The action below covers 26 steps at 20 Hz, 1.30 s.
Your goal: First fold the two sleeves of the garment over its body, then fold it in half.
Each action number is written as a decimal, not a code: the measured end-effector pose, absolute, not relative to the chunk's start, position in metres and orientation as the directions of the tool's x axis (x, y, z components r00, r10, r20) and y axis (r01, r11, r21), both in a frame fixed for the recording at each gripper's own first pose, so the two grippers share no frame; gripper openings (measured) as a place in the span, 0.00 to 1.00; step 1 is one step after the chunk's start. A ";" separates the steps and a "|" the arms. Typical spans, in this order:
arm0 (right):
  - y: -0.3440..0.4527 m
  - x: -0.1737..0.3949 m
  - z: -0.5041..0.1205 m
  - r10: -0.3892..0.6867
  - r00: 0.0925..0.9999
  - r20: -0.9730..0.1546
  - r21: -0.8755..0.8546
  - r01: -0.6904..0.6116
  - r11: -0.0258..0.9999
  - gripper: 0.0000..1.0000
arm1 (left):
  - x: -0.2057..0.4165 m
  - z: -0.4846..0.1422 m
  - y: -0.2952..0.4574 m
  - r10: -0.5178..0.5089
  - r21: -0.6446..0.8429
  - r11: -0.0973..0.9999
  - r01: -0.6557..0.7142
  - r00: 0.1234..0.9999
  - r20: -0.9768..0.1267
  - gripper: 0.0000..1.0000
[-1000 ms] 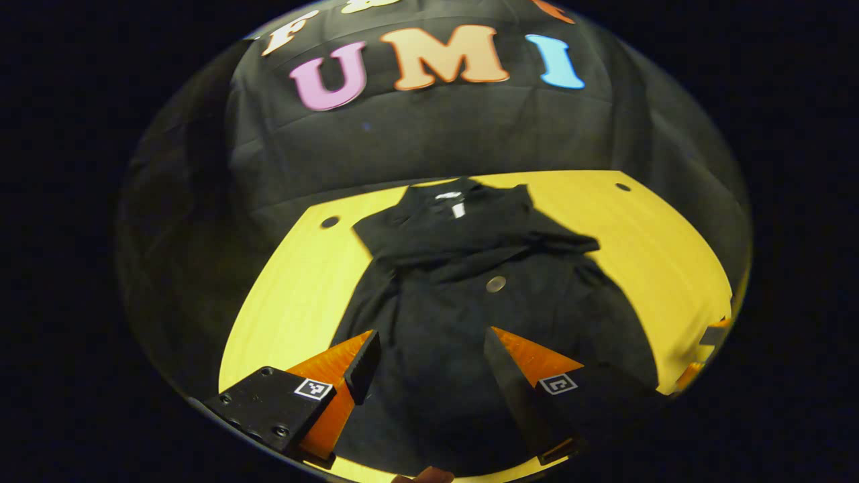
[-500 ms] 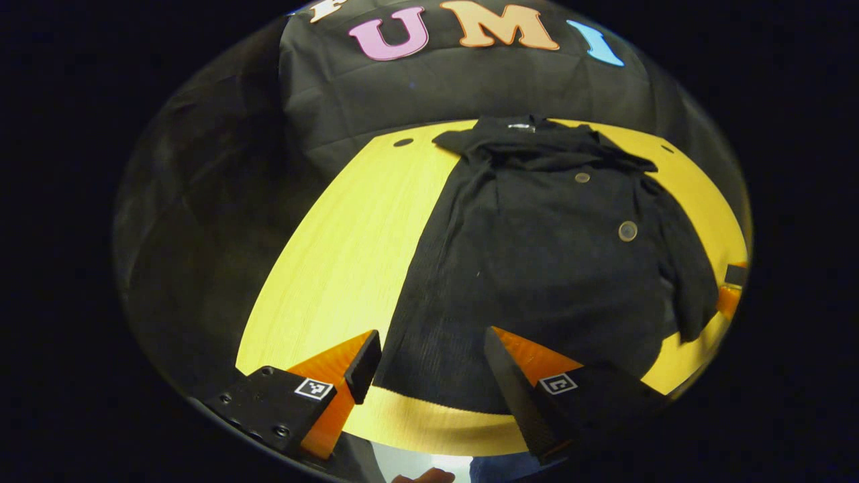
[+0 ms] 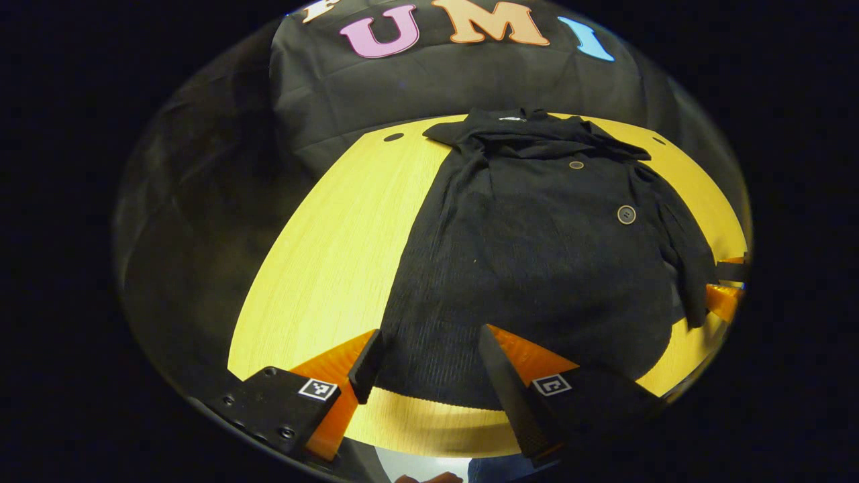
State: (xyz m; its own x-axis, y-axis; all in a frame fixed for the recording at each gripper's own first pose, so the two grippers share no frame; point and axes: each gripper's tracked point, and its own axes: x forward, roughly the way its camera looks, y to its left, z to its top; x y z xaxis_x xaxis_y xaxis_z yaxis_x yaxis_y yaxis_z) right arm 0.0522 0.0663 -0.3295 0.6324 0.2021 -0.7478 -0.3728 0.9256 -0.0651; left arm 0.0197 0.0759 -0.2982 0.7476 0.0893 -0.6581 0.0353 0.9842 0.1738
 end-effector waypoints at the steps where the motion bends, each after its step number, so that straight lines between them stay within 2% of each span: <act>1: 0.067 0.052 -0.331 0.196 0.636 -0.747 -0.075 -0.373 0.925 0.94 | 0.019 -0.299 0.076 0.085 0.155 0.988 0.023 0.750 -0.656 0.88; 3: 0.066 0.052 -0.331 0.186 0.642 -0.744 -0.080 -0.362 0.929 0.94 | 0.016 -0.301 0.072 0.058 0.089 0.996 0.001 0.751 -0.657 0.87; 6: 0.067 0.053 -0.333 0.177 0.638 -0.750 -0.073 -0.345 0.936 0.94 | 0.012 -0.302 0.067 0.038 -0.003 0.999 -0.053 0.756 -0.653 0.70; 7: 0.068 0.052 -0.332 0.176 0.637 -0.750 -0.068 -0.339 0.938 0.95 | 0.012 -0.303 0.065 0.030 -0.019 0.998 -0.058 0.750 -0.660 0.71; 8: 0.067 0.053 -0.332 0.172 0.637 -0.751 -0.071 -0.336 0.939 0.83 | 0.013 -0.304 0.062 0.018 -0.015 0.999 -0.037 0.750 -0.662 0.74; 9: 0.061 0.055 -0.330 0.137 0.649 -0.749 -0.108 -0.323 0.940 0.75 | 0.012 -0.304 0.061 0.011 0.007 1.000 -0.009 0.746 -0.666 0.70; 10: 0.059 0.057 -0.330 0.134 0.651 -0.747 -0.113 -0.323 0.940 0.63 | 0.014 -0.303 0.054 -0.028 -0.002 0.999 0.035 0.749 -0.662 0.67; 11: 0.062 0.059 -0.333 0.136 0.648 -0.749 -0.108 -0.322 0.941 0.51 | 0.016 -0.303 0.048 -0.042 0.004 0.998 0.059 0.748 -0.663 0.55; 12: 0.061 0.059 -0.334 0.138 0.645 -0.752 -0.101 -0.319 0.942 0.48 | 0.015 -0.304 0.047 -0.047 0.017 0.997 0.078 0.747 -0.663 0.43; 13: 0.063 0.058 -0.333 0.142 0.642 -0.753 -0.090 -0.314 0.945 0.41 | 0.017 -0.305 0.041 -0.063 0.022 0.995 0.102 0.750 -0.659 0.32; 15: 0.065 0.058 -0.333 0.141 0.640 -0.755 -0.074 -0.298 0.952 0.22 | 0.013 -0.305 0.039 -0.048 0.067 0.990 0.122 0.752 -0.657 0.08; 17: 0.067 0.057 -0.331 0.137 0.640 -0.756 -0.076 -0.293 0.953 0.19 | 0.014 -0.306 0.039 -0.046 0.089 0.986 0.140 0.747 -0.663 0.03; 19: 0.067 0.057 -0.332 0.130 0.640 -0.758 -0.084 -0.292 0.953 0.09 | 0.014 -0.305 0.040 -0.057 0.065 0.989 0.133 0.748 -0.661 0.01; 21: 0.069 0.058 -0.332 0.126 0.639 -0.759 -0.087 -0.291 0.953 0.12 | 0.015 -0.303 0.039 -0.059 0.040 0.993 0.112 0.753 -0.655 0.00; 22: 0.067 0.056 -0.329 0.125 0.639 -0.759 -0.088 -0.290 0.953 0.06 | 0.015 -0.304 0.038 -0.054 0.039 0.994 0.105 0.753 -0.656 0.00; 24: 0.068 0.057 -0.332 0.128 0.631 -0.765 -0.084 -0.295 0.952 0.02 | 0.015 -0.305 0.038 -0.051 0.047 0.993 0.109 0.747 -0.663 0.00; 26: 0.067 0.057 -0.330 0.132 0.626 -0.769 -0.069 -0.286 0.956 0.06 | 0.015 -0.304 0.038 -0.058 0.033 0.994 0.108 0.738 -0.672 0.00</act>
